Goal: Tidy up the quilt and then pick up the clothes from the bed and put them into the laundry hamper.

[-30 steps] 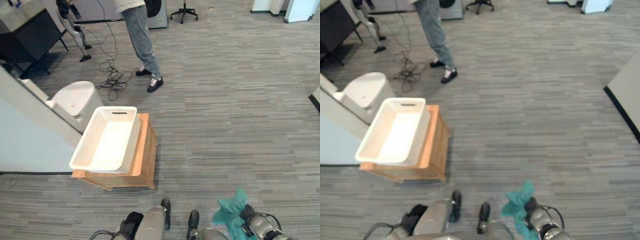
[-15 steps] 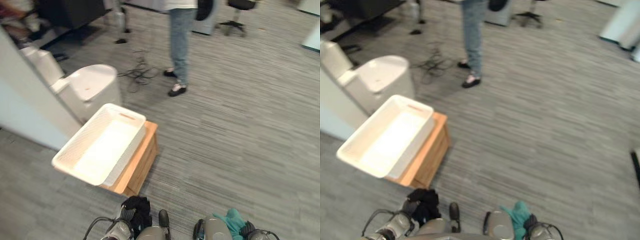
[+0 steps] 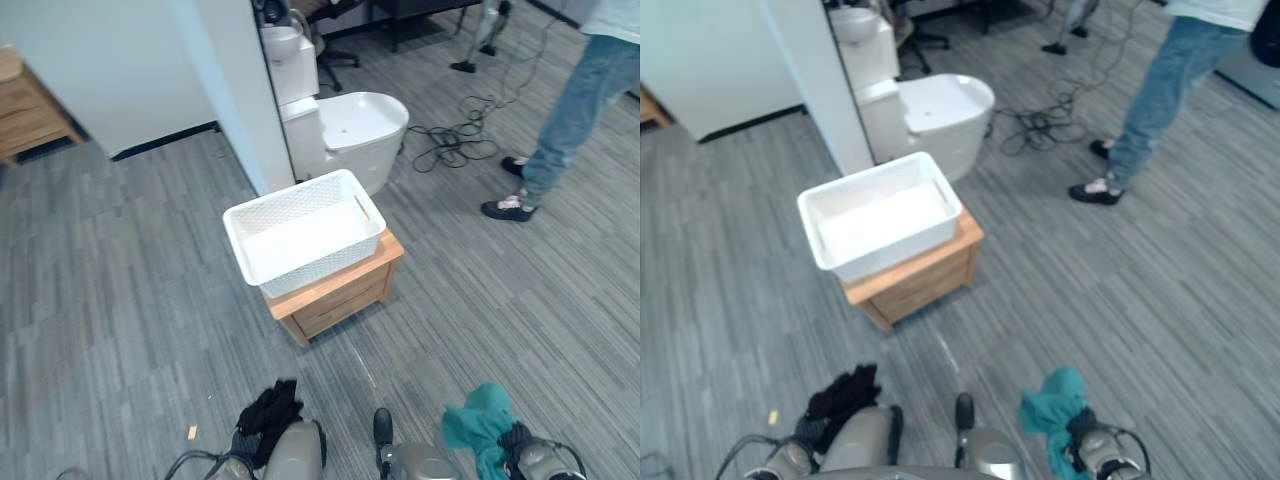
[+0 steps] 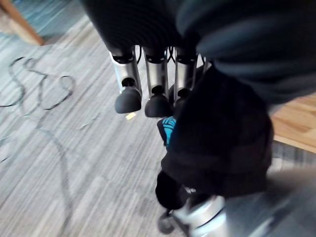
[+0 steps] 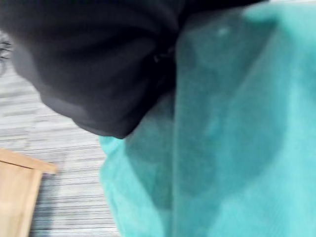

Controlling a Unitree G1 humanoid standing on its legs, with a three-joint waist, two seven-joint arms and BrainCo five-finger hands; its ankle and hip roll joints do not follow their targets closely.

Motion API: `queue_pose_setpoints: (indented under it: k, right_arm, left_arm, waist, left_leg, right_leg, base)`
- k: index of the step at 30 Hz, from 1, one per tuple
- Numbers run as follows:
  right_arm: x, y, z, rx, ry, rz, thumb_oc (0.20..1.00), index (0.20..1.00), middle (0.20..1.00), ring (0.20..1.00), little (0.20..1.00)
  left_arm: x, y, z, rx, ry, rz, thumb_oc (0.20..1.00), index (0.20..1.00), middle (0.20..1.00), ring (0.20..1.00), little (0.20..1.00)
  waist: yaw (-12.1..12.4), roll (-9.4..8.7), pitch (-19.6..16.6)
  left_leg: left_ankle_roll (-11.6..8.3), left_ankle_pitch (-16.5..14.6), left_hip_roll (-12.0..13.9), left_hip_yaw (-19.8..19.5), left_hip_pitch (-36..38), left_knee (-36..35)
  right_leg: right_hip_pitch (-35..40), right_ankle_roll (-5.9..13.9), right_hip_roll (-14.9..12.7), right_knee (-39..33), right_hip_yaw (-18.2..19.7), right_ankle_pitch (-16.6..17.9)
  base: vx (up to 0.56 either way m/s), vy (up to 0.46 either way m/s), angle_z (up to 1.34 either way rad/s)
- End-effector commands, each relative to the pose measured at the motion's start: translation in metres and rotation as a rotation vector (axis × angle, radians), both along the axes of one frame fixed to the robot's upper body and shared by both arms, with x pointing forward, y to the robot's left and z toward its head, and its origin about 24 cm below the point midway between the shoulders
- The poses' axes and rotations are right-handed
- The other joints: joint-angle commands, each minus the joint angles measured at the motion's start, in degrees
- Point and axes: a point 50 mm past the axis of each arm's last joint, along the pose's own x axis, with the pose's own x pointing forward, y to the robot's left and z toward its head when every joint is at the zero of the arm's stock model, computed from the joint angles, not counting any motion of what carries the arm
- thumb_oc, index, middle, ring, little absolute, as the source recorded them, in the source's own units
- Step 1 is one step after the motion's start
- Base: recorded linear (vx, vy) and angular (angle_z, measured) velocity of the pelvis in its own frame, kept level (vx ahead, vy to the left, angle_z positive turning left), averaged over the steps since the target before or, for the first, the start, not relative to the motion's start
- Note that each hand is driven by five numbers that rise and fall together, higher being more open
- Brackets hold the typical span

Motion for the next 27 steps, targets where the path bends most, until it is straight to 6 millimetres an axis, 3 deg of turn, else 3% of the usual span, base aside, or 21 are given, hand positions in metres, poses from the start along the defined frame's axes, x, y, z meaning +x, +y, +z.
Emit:
queue_pose_setpoints:
  k: [1,2,3,4,7,10,13,15,18,19,21,22,25,27]
  right_arm:
    - [-0.017,-0.016,0.0,-0.029,0.022,-0.025,0.2,0.2,0.2,0.2,0.2]
    - [-0.017,-0.016,0.0,-0.028,0.022,-0.025,0.2,0.2,0.2,0.2,0.2]
    - [-0.017,-0.016,0.0,-0.028,0.022,-0.025,0.2,0.2,0.2,0.2,0.2]
    - [-0.016,-0.018,0.001,-0.035,0.021,-0.027,0.2,0.2,0.2,0.2,0.2]
    - [-0.021,-0.015,-0.002,-0.031,0.043,-0.013,0.2,0.2,0.2,0.2,0.2]
    - [-0.026,-0.005,-0.007,0.007,0.05,-0.018,0.2,0.2,0.2,0.2,0.2]
    - [-0.011,0.008,-0.005,0.052,-0.007,-0.017,0.2,0.2,0.2,0.2,0.2]
    - [-0.004,0.012,-0.003,0.066,-0.035,-0.015,0.2,0.2,0.2,0.2,0.2]
    - [-0.001,0.013,-0.002,0.07,-0.053,-0.023,0.2,0.2,0.2,0.2,0.2]
    - [-0.001,0.013,-0.002,0.07,-0.053,-0.023,0.2,0.2,0.2,0.2,0.2]
    - [-0.002,0.01,-0.001,0.061,-0.048,-0.026,0.2,0.2,0.2,0.2,0.2]
    - [-0.01,0.007,-0.004,0.058,-0.017,-0.056,0.2,0.2,0.2,0.2,0.2]
    - [-0.022,0.006,-0.009,0.051,0.015,-0.075,0.2,0.2,0.2,0.2,0.2]
    - [-0.029,0.001,-0.009,0.047,0.012,-0.089,0.2,0.2,0.2,0.2,0.2]
  left_arm:
    - [0.019,0.007,0.008,0.04,-0.076,-0.039,0.2,0.2,0.2,0.2,0.2]
    - [0.015,0.006,0.007,0.03,-0.067,-0.037,0.2,0.2,0.2,0.2,0.2]
    - [0.015,0.006,0.007,0.03,-0.067,-0.037,0.2,0.2,0.2,0.2,0.2]
    - [0.01,0.002,0.004,0.017,-0.053,-0.036,0.2,0.2,0.2,0.2,0.2]
    - [-0.007,0.004,0.0,0.019,0.006,-0.025,0.2,0.2,0.2,0.2,0.2]
    - [-0.012,0.01,0.0,0.036,0.04,-0.033,0.2,0.2,0.2,0.2,0.2]
    - [0.0,0.018,0.005,0.067,0.008,-0.049,0.2,0.2,0.2,0.2,0.2]
    - [0.01,0.022,0.009,0.077,-0.027,-0.043,0.2,0.2,0.2,0.2,0.2]
    - [0.028,0.023,0.016,0.072,-0.102,-0.043,0.2,0.2,0.2,0.2,0.2]
    - [0.028,0.023,0.016,0.072,-0.102,-0.042,0.2,0.2,0.2,0.2,0.2]
    - [0.037,0.023,0.019,0.069,-0.138,-0.041,0.2,0.2,0.2,0.2,0.2]
    - [0.043,0.023,0.023,0.041,-0.189,0.024,0.2,0.2,0.2,0.2,0.2]
    - [0.045,0.025,0.026,-0.014,-0.293,0.19,0.2,0.2,0.2,0.2,0.2]
    - [0.062,0.036,0.045,-0.021,-0.474,0.251,0.2,0.2,0.2,0.2,0.2]
  waist:
    - [-0.1,2.01,-1.2]
    - [0.1,2.81,-1.9]
    - [0.1,2.76,-1.8]
    - [0.7,3.81,-2.6]
    - [1.3,4.09,-4.2]
    - [1.1,2.7,-4.9]
    - [-0.8,2.54,-2.4]
    - [-1.0,2.88,-1.9]
    - [-1.7,2.83,-1.6]
    - [-1.8,2.86,-1.6]
    - [-3.2,2.29,-1.9]
    - [-2.6,1.66,-3.0]
    - [-2.1,2.01,-4.7]
    - [-2.1,2.53,-5.1]
  left_leg:
    - [2.97,-0.2,1.3,8.3,1.2,-11.1]
    - [2.69,1.8,0.8,9.2,1.8,-17.2]
    - [2.69,1.9,0.7,9.2,1.9,-17.4]
    - [1.8,5.5,1.8,10.2,0.8,-26.0]
    - [2.05,8.1,2.5,9.6,2.6,-30.7]
    - [3.8,6.5,1.1,9.9,6.7,-31.6]
    - [5.53,3.9,1.0,9.3,11.0,-31.7]
    - [5.59,3.1,1.5,8.8,12.4,-31.7]
    - [4.88,1.9,1.2,7.4,13.9,-31.7]
    - [4.87,1.8,1.2,7.2,14.0,-31.7]
    - [4.6,0.1,0.0,5.5,15.1,-31.7]
    - [4.49,-0.4,-0.5,5.0,15.8,-31.6]
    - [3.71,-0.1,0.1,5.2,16.6,-31.7]
    - [3.12,0.0,0.6,5.0,16.8,-31.7]
  right_leg:
    - [2.0,9.85,-3.3,0.1,-3.9,-7.7]
    - [2.7,10.1,-2.8,0.0,-4.4,-8.5]
    - [2.7,10.12,-2.8,0.0,-4.4,-8.5]
    - [5.1,10.6,-2.4,0.0,-5.6,-10.9]
    - [7.8,11.15,-1.9,1.4,-6.4,-13.3]
    - [4.7,13.21,-3.4,15.6,-6.1,-13.4]
    - [-6.4,14.37,-3.6,34.4,-2.2,-7.8]
    - [-9.5,13.98,-3.9,34.6,-2.3,-7.2]
    - [-10.2,13.09,-4.8,24.0,-2.8,-8.9]
    - [-9.9,13.1,-4.8,23.8,-2.9,-8.9]
    - [-8.8,13.35,-4.1,10.6,1.5,-7.5]
    - [-6.6,14.01,-5.2,6.2,2.2,-5.8]
    - [-4.2,14.32,-5.4,2.6,1.0,-4.0]
    - [-3.3,14.05,-5.2,1.9,0.3,-3.7]
  base:
    - [0.4,0.066,0.74]
    - [0.29,0.072,0.71]
    - [0.46,0.144,0.36]
    - [0.44,0.128,0.17]
    - [0.51,0.147,0.29]
    - [0.37,0.173,-0.09]
    - [0.16,0.121,-0.17]
    - [0.22,0.033,0.25]
    - [0.23,-0.051,0.38]
    - [0.18,-0.074,0.55]
    - [0.27,-0.108,0.51]
    - [0.29,-0.146,0.34]
    - [0.23,-0.138,0.34]
    - [0.15,-0.073,-0.05]
